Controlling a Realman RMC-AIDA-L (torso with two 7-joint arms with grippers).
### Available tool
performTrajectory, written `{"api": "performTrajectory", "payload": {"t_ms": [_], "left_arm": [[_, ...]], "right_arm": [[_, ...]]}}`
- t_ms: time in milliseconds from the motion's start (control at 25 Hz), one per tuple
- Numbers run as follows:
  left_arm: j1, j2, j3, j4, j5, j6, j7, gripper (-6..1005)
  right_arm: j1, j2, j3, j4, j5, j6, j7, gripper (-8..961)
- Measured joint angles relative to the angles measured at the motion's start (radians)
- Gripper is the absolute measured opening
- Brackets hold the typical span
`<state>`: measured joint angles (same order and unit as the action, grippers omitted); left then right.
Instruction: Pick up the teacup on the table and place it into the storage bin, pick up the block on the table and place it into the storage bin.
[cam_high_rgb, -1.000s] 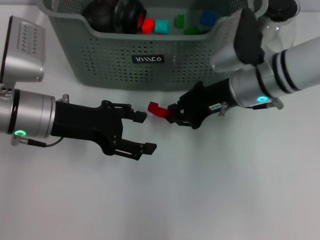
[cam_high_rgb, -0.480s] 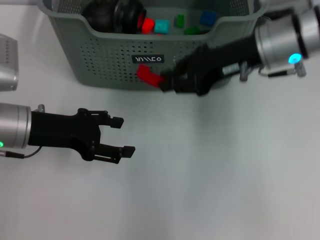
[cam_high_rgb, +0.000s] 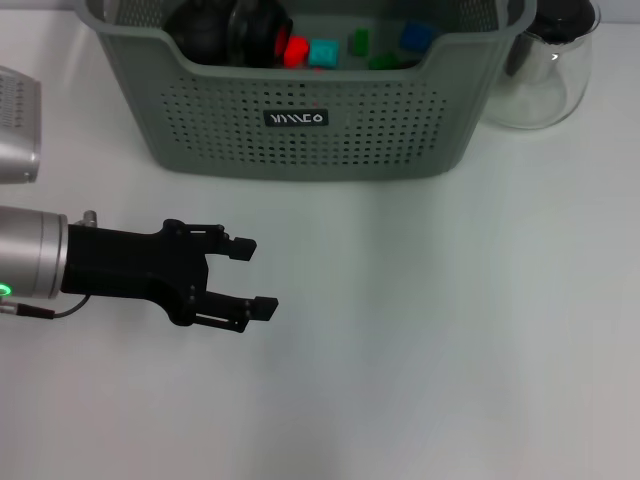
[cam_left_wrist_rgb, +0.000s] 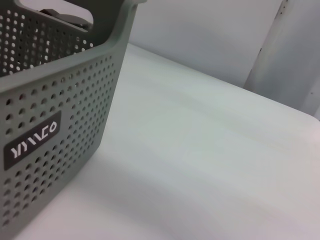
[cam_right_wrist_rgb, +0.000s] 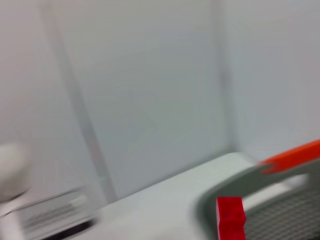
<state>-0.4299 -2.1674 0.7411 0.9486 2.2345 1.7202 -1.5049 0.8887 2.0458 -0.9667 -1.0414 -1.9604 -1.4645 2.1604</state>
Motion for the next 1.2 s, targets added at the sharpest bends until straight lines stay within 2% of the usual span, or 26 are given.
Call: {"api": "performTrajectory", "payload": {"t_ms": [120, 200, 360, 560, 880, 1160, 1200], "left_arm": [[-0.001, -0.001, 0.002, -0.001, -0.001, 0.002, -0.001, 847], [-0.003, -0.002, 0.004, -0.002, -0.002, 0.003, -0.002, 847], [-0.011, -0.004, 0.005, -0.005, -0.003, 0.012, -0.002, 847], [-0.016, -0.004, 0.004, -0.005, -0.003, 0.014, -0.006, 847], [-0.017, -0.003, 0.0, -0.008, -0.003, 0.014, -0.007, 847], [-0.016, -0.003, -0.002, -0.008, -0.003, 0.013, -0.007, 847], [-0.016, -0.003, -0.003, -0.008, -0.004, 0.013, -0.007, 847]], "right_arm": [[0.028, -0.013, 0.012, -0.014, -0.104, 0.089, 0.101, 221], [0.049, -0.01, 0.016, -0.016, -0.204, 0.148, 0.149, 230], [0.095, 0.015, -0.006, 0.017, -0.41, 0.274, 0.203, 249], [0.143, 0.046, -0.087, 0.109, -0.613, 0.433, 0.267, 272], [0.162, 0.054, -0.259, 0.168, -0.724, 0.534, 0.346, 309], [0.156, 0.054, -0.305, 0.161, -0.753, 0.545, 0.369, 342], [0.156, 0.054, -0.301, 0.159, -0.751, 0.545, 0.369, 391]]}}
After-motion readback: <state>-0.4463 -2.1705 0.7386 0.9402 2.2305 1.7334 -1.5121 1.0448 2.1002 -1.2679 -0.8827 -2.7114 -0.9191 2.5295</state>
